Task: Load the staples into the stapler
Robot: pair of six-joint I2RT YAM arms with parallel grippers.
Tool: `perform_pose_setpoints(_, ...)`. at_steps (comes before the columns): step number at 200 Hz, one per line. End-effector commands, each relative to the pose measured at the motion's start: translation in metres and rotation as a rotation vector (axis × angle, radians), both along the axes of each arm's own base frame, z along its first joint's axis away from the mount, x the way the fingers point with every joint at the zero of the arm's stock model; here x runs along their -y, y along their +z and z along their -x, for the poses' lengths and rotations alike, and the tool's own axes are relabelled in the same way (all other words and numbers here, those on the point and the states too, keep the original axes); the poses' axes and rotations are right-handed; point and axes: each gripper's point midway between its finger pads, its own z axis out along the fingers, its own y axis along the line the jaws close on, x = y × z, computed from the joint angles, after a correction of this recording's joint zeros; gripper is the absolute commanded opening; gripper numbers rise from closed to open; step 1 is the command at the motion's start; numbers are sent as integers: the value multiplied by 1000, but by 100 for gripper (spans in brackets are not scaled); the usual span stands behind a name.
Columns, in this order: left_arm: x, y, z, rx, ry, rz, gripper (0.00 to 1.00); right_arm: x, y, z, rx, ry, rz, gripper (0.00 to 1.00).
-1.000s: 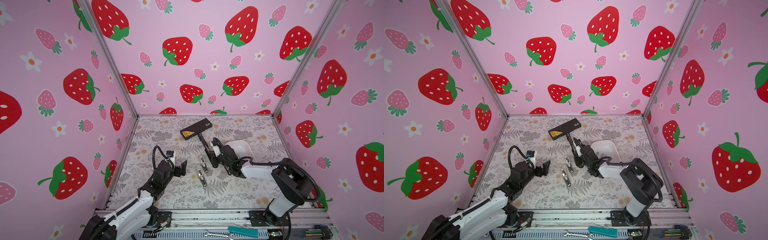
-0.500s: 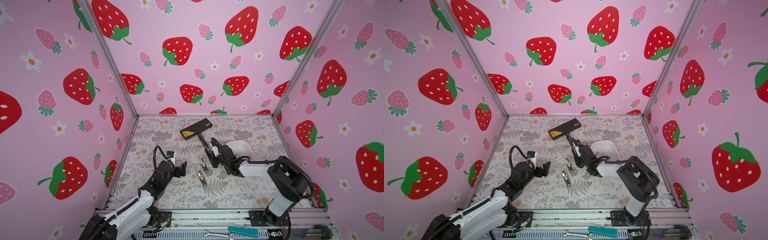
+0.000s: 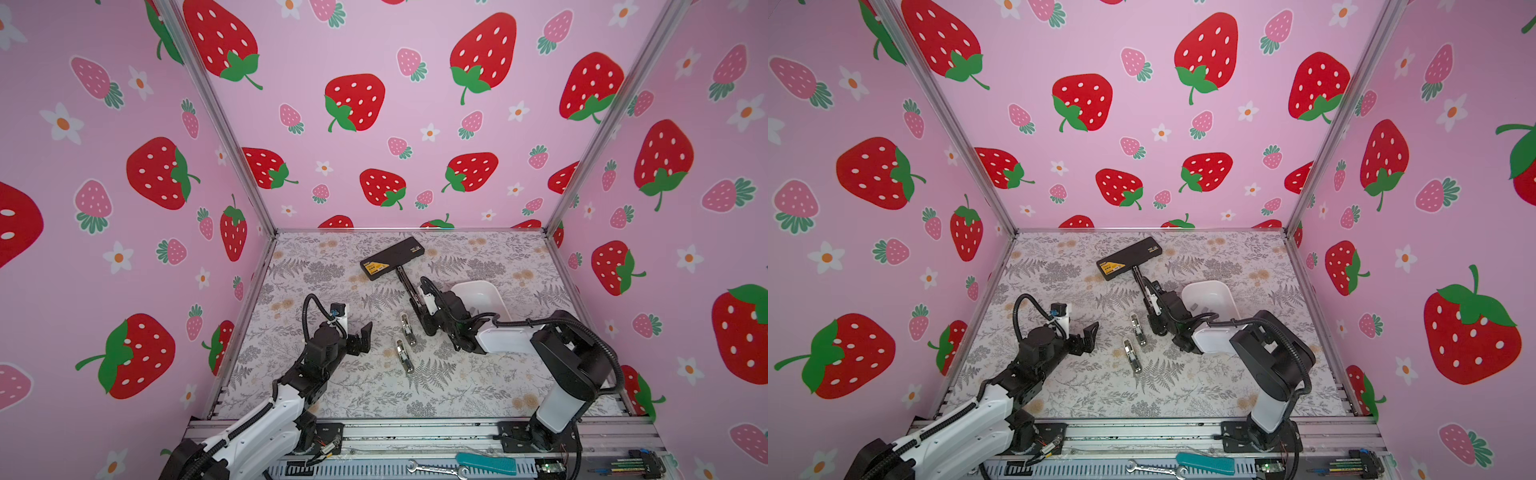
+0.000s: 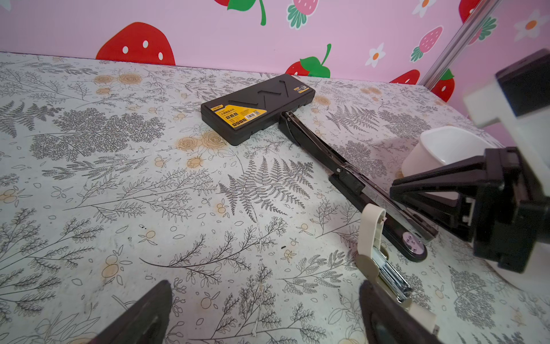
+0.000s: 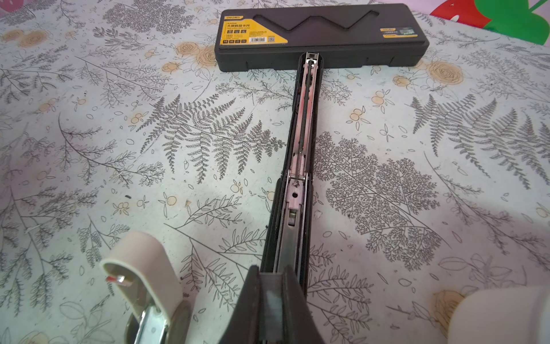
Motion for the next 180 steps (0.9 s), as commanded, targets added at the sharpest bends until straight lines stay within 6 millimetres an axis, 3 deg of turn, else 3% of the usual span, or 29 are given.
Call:
perform_pose_setpoints(1, -5, 0, -1, 4, 25, 7, 99, -4, 1, -5, 6, -1, 2, 10)
perform_pose_setpoints(113, -5, 0, -1, 3, 28, 7, 99, -1, -5, -8, 8, -21, 23, 10)
perform_pose_setpoints(180, -6, 0, -1, 4, 34, 6, 99, 2, 11, -1, 24, -9, -6, 10)
